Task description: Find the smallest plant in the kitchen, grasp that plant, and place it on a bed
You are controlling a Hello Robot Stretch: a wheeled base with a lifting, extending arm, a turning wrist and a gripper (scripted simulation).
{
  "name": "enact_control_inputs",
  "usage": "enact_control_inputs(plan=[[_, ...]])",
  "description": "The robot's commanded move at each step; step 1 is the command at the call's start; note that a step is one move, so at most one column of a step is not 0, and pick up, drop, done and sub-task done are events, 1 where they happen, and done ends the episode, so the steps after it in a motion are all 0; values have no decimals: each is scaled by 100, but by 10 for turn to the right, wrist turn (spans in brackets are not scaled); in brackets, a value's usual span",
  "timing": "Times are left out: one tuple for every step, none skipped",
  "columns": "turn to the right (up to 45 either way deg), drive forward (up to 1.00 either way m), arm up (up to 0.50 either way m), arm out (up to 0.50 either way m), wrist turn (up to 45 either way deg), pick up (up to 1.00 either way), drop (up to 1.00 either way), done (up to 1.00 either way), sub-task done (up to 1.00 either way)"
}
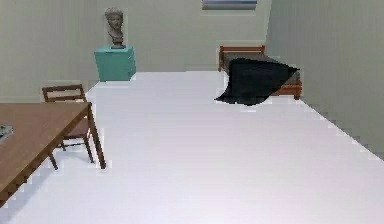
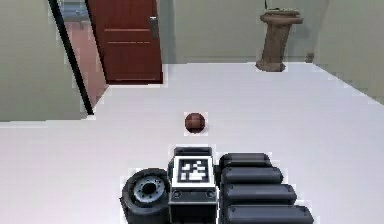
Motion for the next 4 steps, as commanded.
enact_control_inputs(plan=[[0,100,0,0,0,0,0,0,0],[0,100,0,0,0,0,0,0,0],[0,100,0,0,0,0,0,0,0],[0,45,0,0,0,0,0,0,0]])
